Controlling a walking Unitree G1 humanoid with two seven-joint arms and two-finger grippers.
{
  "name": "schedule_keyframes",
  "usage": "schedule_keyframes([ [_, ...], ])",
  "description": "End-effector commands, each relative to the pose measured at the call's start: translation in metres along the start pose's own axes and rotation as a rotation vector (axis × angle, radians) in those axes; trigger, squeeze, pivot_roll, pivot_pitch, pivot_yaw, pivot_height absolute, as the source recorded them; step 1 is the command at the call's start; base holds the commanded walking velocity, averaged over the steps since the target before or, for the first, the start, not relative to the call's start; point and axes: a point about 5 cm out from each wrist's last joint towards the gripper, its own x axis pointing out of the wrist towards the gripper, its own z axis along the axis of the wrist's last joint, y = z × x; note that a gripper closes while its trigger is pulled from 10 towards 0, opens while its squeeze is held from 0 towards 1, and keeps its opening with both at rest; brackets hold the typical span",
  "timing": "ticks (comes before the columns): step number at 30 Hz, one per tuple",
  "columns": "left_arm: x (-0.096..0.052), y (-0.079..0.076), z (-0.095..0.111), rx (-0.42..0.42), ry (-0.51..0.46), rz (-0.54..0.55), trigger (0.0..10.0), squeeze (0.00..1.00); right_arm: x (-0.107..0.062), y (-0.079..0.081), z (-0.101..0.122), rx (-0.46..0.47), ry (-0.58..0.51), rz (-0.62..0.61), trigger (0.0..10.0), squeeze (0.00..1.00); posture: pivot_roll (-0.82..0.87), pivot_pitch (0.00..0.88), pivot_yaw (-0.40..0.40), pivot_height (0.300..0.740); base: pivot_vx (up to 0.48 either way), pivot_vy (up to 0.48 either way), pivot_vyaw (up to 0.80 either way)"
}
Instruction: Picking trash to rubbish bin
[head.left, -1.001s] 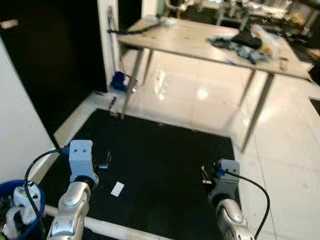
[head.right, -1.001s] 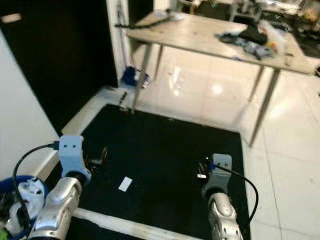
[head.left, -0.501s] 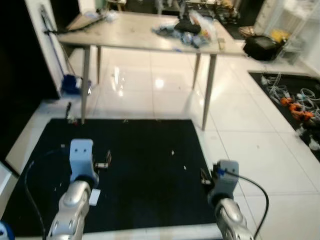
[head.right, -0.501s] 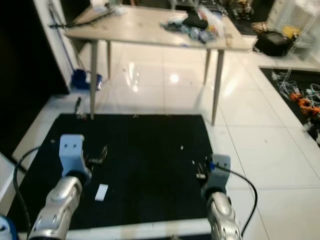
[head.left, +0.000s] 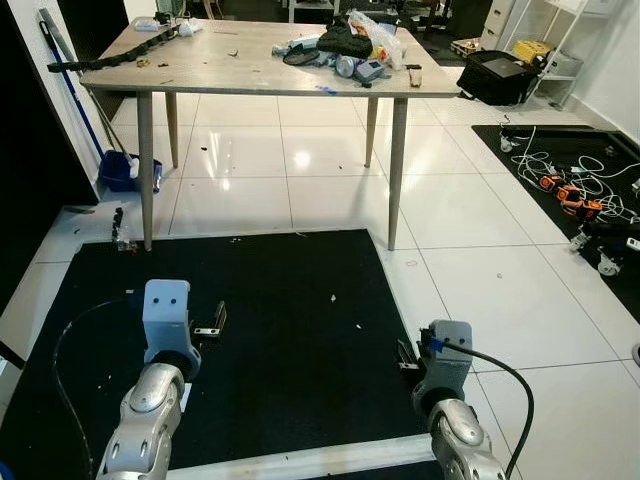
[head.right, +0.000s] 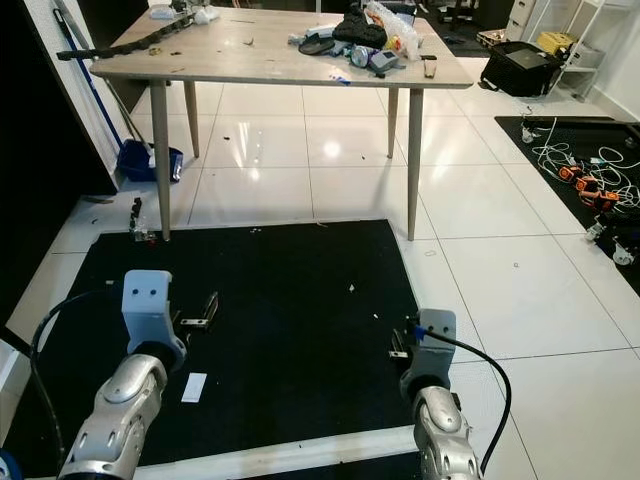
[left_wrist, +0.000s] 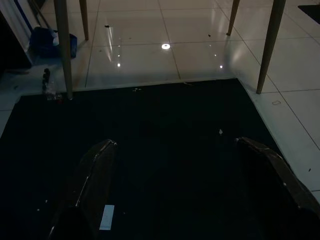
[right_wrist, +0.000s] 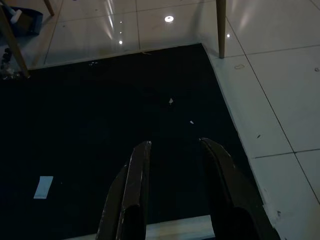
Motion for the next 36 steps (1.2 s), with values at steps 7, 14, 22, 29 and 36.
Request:
schedule_keyframes([
  [7,-0.0027,-0.0014,-0.0005,0.014,-0.005,-0.016,10.0,0.00,-0.0029,-0.0027,-0.0050,-0.001,0.022,-0.015,10.0,0.00,0.04,0.109,-0.003,0.740,0.336,0.000,0.00],
  [14,-0.0034,-0.0021,-0.0002,0.013,-0.008,-0.021,10.0,0.00,-0.0020,-0.0017,-0.0016,-0.007,0.007,-0.012,10.0,0.00,0.04,0.111,-0.005,0.740,0.363,0.000,0.00],
  [22,-0.0039,-0.0024,0.0000,0.013,-0.011,-0.025,10.0,0.00,-0.0024,-0.0019,-0.0012,-0.009,0.003,-0.012,10.0,0.00,0.04,0.113,-0.004,0.740,0.380,0.000,0.00],
  [29,-0.0046,-0.0030,-0.0002,0.014,-0.009,-0.029,10.0,0.00,-0.0035,-0.0032,-0.0021,-0.009,0.007,-0.016,10.0,0.00,0.04,0.115,-0.004,0.740,0.379,0.000,0.00],
  [36,-0.0054,-0.0029,-0.0004,0.015,-0.009,-0.030,10.0,0.00,-0.0045,-0.0039,-0.0032,-0.008,0.009,-0.018,10.0,0.00,0.04,0.116,-0.003,0.740,0.379,0.000,-0.33],
])
